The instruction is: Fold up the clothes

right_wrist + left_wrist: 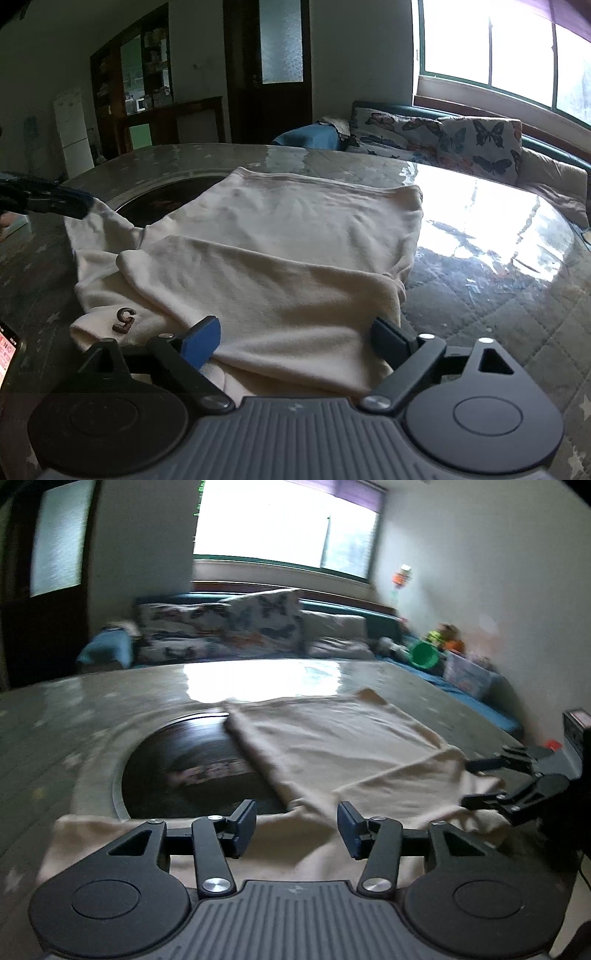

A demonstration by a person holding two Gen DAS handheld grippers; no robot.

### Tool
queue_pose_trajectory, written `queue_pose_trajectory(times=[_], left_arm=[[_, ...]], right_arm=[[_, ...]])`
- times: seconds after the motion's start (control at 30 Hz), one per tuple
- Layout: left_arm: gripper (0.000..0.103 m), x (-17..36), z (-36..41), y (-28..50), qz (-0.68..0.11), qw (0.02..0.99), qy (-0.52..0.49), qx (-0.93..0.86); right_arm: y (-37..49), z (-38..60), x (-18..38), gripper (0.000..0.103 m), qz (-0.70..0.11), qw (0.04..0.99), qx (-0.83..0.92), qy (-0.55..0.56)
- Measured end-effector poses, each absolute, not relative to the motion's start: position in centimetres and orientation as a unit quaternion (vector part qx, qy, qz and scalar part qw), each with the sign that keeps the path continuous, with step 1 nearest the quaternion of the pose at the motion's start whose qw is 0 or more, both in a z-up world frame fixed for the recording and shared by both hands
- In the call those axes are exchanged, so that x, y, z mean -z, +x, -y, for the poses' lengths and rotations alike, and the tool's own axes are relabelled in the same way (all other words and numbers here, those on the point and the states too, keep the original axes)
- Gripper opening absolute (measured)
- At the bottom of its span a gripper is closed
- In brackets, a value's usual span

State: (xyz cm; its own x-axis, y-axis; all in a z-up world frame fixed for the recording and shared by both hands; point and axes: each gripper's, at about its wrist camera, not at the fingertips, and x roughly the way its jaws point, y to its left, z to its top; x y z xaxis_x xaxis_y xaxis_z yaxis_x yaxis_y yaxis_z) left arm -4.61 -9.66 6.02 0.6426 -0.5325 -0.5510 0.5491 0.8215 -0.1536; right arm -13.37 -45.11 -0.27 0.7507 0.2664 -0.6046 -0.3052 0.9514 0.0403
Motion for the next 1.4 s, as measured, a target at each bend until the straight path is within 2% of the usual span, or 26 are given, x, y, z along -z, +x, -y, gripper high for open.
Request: queue_pose_trajectory(times=[0.37, 0.43, 1.4], left_arm=[[0.062, -4.9, 3.0, -6.1, -0.317, 0.930, -0.039, 0.180], [0.064, -4.6, 2.2, -6.3, -0.322, 0.931, -0.045, 0.164], [0.073, -3.2, 1.0, -6.9, -0.349, 0.928, -0.050, 0.123]], right_arm=[[-13.2, 45.2, 0.3, 0.097, -0.322, 0.934, -0.153, -0.027], [-13.1, 45.2, 0.4, 0.103, -0.324, 0.933, -0.156, -0.026], [-13.0, 44.8, 0.6, 0.103, -0.331, 0.930, -0.158, -0.039]])
